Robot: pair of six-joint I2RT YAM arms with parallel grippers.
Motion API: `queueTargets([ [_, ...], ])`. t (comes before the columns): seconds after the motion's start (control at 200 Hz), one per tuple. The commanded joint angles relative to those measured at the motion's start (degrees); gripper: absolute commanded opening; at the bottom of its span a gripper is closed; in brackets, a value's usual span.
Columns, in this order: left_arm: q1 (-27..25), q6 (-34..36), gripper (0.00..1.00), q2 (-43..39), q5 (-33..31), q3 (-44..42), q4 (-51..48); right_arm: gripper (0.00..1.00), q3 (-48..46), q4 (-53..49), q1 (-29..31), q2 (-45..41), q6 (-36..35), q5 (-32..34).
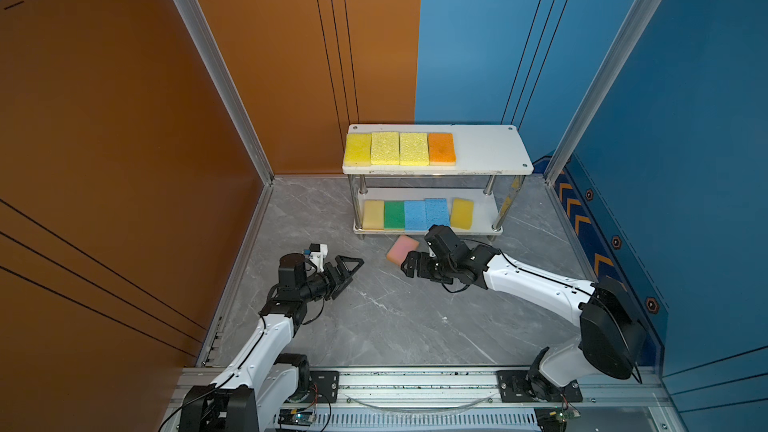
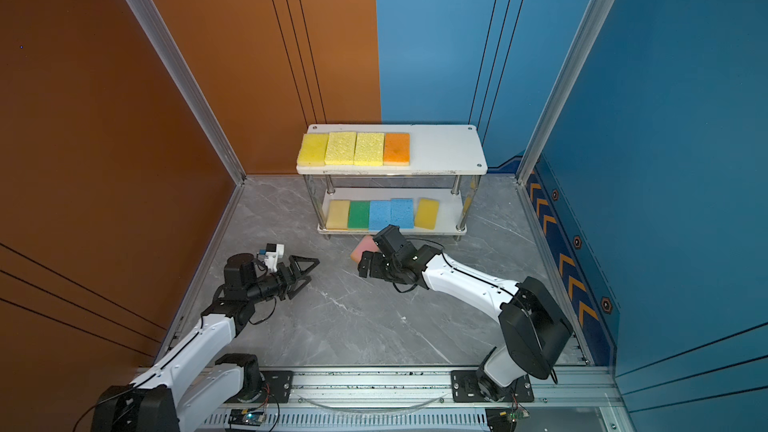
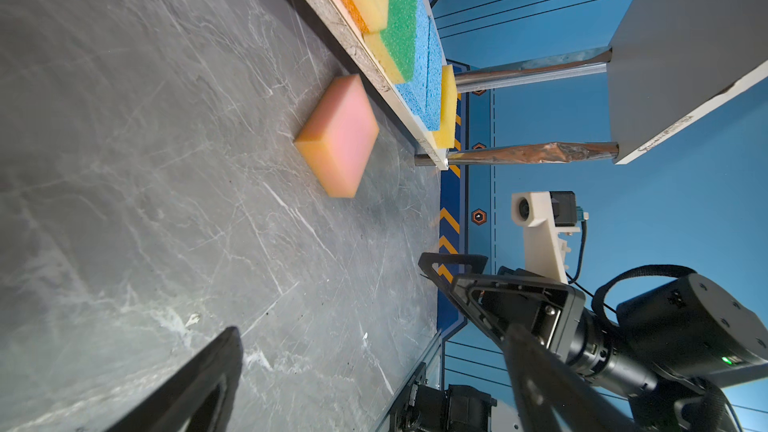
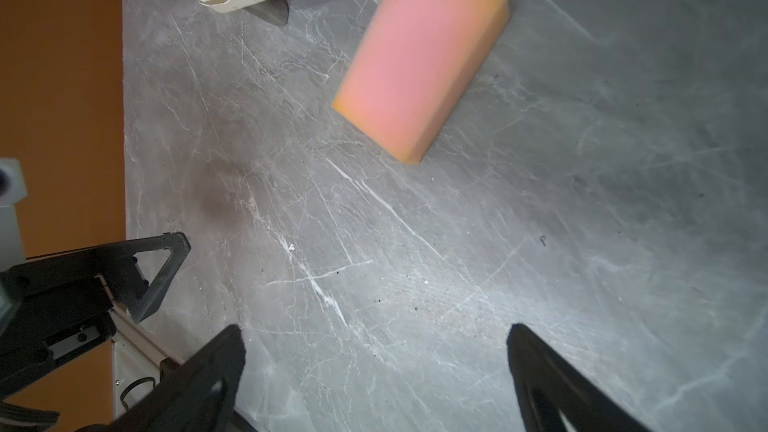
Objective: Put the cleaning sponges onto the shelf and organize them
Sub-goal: 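Withdraw the right gripper from the shelf down toward the pink sponge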
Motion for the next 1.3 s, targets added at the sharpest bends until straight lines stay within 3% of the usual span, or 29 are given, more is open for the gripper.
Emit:
queueTargets([
  [0.0, 1.31, 1.24, 0.98, 0.22, 0.87, 0.16, 0.73, 1.00, 2.94, 0.38, 1.32, 2.79, -1.31, 3.79],
  [0.15, 2.56, 1.33, 0.98, 0.38, 0.83, 0.12, 0.73, 1.00, 4.16, 0.41, 1.82, 5.41, -1.62, 5.53],
  [0.395, 3.40, 1.41, 0.98, 0.65, 0.74, 0.01, 0.61, 0.93, 5.27, 1.80, 0.09, 9.37, -2.34, 5.94],
  [0.801, 3.50, 1.37, 0.98, 1.00, 0.82, 0.00, 0.61, 0.76, 9.12, 4.31, -3.87, 17.08, -2.74, 3.12],
  [1.126, 3.58, 1.35, 0.98, 1.27, 0.95, 0.00, 0.64, 0.54, 9.39, 6.84, -6.35, 20.00, -2.65, 1.47],
  [1.296, 3.59, 1.41, 0.98, 0.85, 0.65, -0.04, 0.67, 0.52, 10.24, 7.78, -7.94, 21.00, -2.65, 1.03],
])
